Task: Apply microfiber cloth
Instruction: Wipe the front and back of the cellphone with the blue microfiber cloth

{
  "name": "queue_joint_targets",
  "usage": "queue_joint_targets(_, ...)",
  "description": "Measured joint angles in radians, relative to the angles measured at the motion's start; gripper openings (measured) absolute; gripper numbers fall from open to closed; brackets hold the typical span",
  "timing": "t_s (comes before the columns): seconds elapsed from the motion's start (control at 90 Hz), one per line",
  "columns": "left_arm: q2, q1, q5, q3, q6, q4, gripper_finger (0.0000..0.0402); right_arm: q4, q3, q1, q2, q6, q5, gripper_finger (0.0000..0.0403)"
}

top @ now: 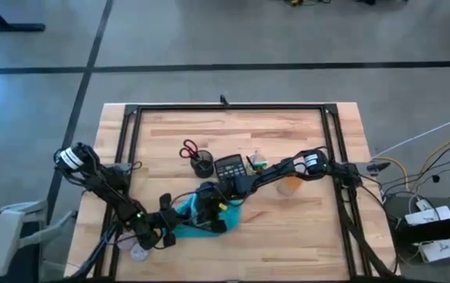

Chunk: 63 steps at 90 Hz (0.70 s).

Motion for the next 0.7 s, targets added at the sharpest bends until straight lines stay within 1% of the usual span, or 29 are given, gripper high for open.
queue_joint_targets(0.078,-0.011,0.003,0.001,0.0,0.005,-0.008,0.002,0.002,-0.01,-0.009,0.009,0.015,-0.123,0.0)
queue_joint_targets(0.189,-0.03,0.008,0.006,0.0,0.009,-0.031,0.002,-0.041,-0.016,-0.009,0.004,0.019,-0.334,0.0)
queue_joint_targets(0.222,-0.038,0.01,0.007,0.0,0.009,-0.045,0.002,-0.083,-0.016,-0.008,-0.004,0.017,-0.374,0.0)
queue_joint_targets(0.267,-0.046,0.012,0.006,-0.002,0.009,-0.058,0.002,-0.156,-0.016,-0.005,-0.016,-0.009,-0.394,0.0)
queue_joint_targets(0.378,-0.068,0.014,0.006,-0.003,-0.004,-0.088,0.002,-0.346,-0.017,-0.006,-0.047,-0.093,-0.388,0.0)
queue_joint_targets(0.456,-0.07,0.016,0.004,-0.003,-0.013,-0.088,0.002,-0.377,-0.018,-0.007,-0.063,-0.117,-0.353,0.0)
queue_joint_targets(0.511,-0.07,0.02,0.002,-0.003,-0.015,-0.088,0.002,-0.34,-0.022,-0.007,-0.067,-0.111,-0.332,0.0)
queue_joint_targets(0.578,-0.071,0.026,-0.004,-0.003,-0.029,-0.087,0.002,-0.236,-0.025,0.0,-0.067,-0.09,-0.297,0.0)
queue_joint_targets(0.7,-0.07,0.033,-0.013,-0.004,-0.033,-0.077,0.002,-0.078,-0.023,0.011,-0.045,-0.084,-0.132,0.0)
